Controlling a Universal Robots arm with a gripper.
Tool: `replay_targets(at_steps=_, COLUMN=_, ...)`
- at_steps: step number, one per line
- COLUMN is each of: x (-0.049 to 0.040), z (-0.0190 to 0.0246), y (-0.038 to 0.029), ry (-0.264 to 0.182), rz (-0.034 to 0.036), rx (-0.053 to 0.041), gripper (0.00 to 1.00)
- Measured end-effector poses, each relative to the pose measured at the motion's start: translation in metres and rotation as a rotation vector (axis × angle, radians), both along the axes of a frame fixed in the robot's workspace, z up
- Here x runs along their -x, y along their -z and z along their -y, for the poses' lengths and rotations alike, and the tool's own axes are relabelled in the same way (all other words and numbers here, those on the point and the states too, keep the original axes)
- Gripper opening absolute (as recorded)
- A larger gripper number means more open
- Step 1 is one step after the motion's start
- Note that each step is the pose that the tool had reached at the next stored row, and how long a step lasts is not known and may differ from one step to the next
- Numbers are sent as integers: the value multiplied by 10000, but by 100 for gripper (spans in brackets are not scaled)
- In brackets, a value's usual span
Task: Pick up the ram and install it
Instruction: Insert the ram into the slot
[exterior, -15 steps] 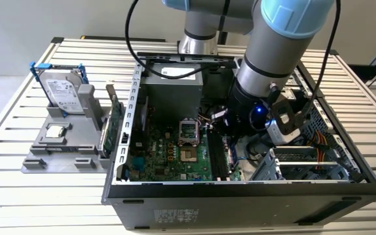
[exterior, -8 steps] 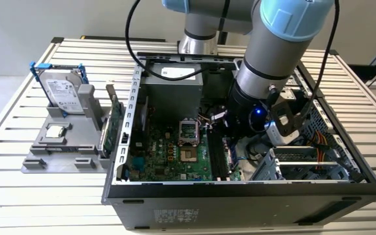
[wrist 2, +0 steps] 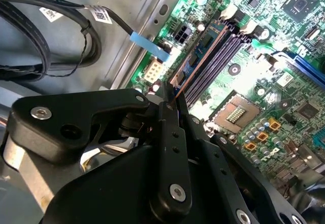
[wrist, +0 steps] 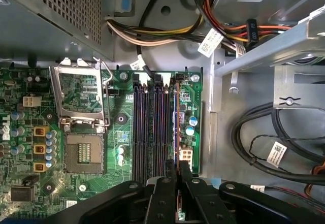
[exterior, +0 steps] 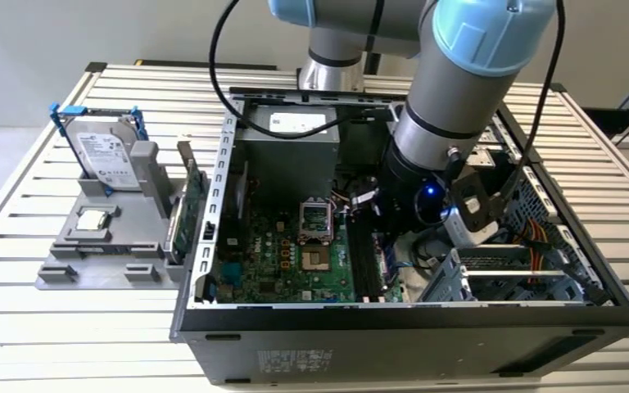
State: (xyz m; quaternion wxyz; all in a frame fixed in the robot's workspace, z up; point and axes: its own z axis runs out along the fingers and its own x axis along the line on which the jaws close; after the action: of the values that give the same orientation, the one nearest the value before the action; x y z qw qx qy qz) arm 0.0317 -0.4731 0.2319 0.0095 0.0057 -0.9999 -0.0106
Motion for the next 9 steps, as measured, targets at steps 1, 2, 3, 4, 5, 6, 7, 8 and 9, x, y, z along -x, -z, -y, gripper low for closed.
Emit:
replay_targets(at_steps=1, x=1, z=2, y=9, ry=-10, rz=0, rx=1, gripper=0)
replay_targets(at_steps=2, x=4, z=4, y=16, ry=-19, rz=0, rx=3, gripper=0)
replay_targets(at_steps=3, x=9, z=7, y=22, ry=-28, rz=0, rx=3, gripper=0)
replay_targets(at_steps=4, x=15, z=9, y=26, ry=-42, rz=0, rx=4, gripper=0)
replay_targets(at_steps=5, x=21, z=11, y=31, ry=-57, rz=0, rx=2, gripper=0)
replay_targets(at_steps=6, x=26, z=14, y=35, ry=-70, rz=0, rx=2, gripper=0)
replay_targets(at_steps=7, x=30, z=18, y=41, ry=-85, rz=1, rx=0, gripper=0)
replay_targets(at_steps=8, x=31, z=22, y=47, ry=-100, rz=0, rx=1, gripper=0)
replay_targets(at_steps=9, x=32, z=25, y=54, ry=-114, rz=0, rx=3, gripper=0)
